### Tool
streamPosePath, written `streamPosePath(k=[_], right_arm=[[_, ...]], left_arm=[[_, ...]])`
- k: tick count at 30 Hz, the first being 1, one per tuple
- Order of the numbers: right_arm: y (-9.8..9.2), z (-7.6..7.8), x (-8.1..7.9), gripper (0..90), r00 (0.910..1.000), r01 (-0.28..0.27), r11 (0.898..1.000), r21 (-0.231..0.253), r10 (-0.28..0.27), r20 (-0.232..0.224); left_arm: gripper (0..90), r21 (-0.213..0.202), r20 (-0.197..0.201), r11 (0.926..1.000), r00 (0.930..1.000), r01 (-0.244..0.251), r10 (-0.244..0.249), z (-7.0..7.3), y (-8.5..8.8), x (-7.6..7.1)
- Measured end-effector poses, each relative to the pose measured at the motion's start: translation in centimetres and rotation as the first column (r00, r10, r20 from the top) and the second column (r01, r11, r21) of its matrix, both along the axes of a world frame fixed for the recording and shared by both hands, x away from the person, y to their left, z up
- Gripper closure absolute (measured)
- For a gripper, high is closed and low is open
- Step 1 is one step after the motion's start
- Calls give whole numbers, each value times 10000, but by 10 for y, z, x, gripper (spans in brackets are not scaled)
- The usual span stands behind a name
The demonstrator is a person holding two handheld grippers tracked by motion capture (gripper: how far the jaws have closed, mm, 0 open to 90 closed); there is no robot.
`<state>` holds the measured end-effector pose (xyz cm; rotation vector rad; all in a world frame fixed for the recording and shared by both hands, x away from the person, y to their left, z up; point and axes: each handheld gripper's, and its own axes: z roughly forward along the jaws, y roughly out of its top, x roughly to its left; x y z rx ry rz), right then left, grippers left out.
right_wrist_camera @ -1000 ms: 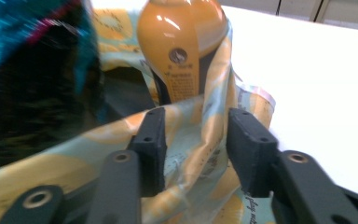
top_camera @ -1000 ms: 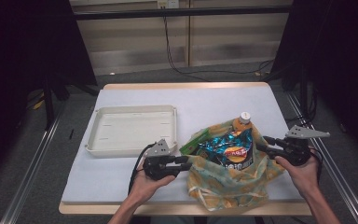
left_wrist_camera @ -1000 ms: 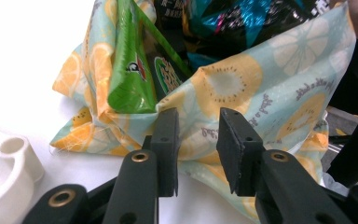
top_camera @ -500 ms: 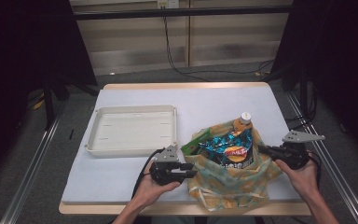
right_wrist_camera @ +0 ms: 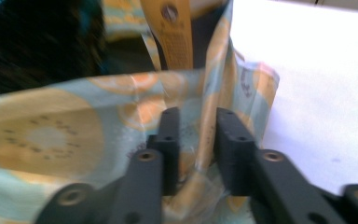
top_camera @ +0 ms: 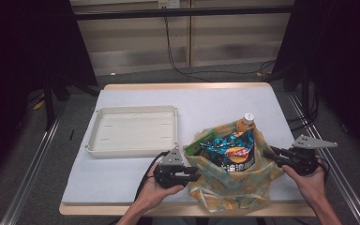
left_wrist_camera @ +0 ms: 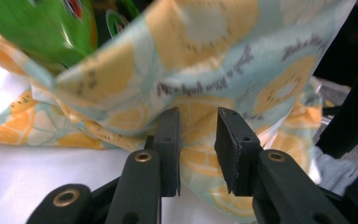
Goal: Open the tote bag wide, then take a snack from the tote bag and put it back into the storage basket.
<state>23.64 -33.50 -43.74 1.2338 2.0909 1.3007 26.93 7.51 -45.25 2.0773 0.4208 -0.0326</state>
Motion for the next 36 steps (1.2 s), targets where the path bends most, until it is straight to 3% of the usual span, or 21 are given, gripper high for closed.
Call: streamPosePath(k=[3,5,7,8,12,15,20,26,31,32,36], right_arm=[[0,8,-6,608,9995,20,9994,357,-32,319],[1,14,-12,589,9990,-53,9982,595,26,454],[2,17,-15,574,9984,-133,9984,554,101,564],[4,21,-21,567,9984,-149,9974,706,110,558],[6,23,-35,579,9974,-451,9975,552,418,588],[7,21,-41,604,9973,-485,9972,567,452,572],[9,21,-53,627,9962,-582,9961,664,536,690],[11,20,-55,594,9956,-618,9959,659,569,744],[13,22,-58,552,9952,-629,9959,643,577,791],[13,23,-59,544,9957,-605,9961,647,557,739],[10,22,-64,530,9965,-511,9969,602,469,696]], left_arm=[[715,-182,203,9998,9998,11,-8,9,5,-3],[709,-518,293,9987,9996,-10,25,16,7,-5],[701,-696,293,9976,9995,-52,73,20,8,-6],[700,-1152,222,9933,9997,-34,60,26,9,-8],[701,-1189,535,9929,9985,-1,66,32,8,-9],[701,-1163,542,9932,9985,-18,81,35,8,-8],[712,-1525,540,9881,9981,-209,295,41,17,-5],[717,-1951,645,9800,9965,-399,534,50,24,0],[659,-2020,746,9775,9942,-607,772,58,23,7],[644,-2170,676,9738,9942,-677,842,58,22,9],[599,-2149,640,9740,9941,-720,876,61,16,19]])
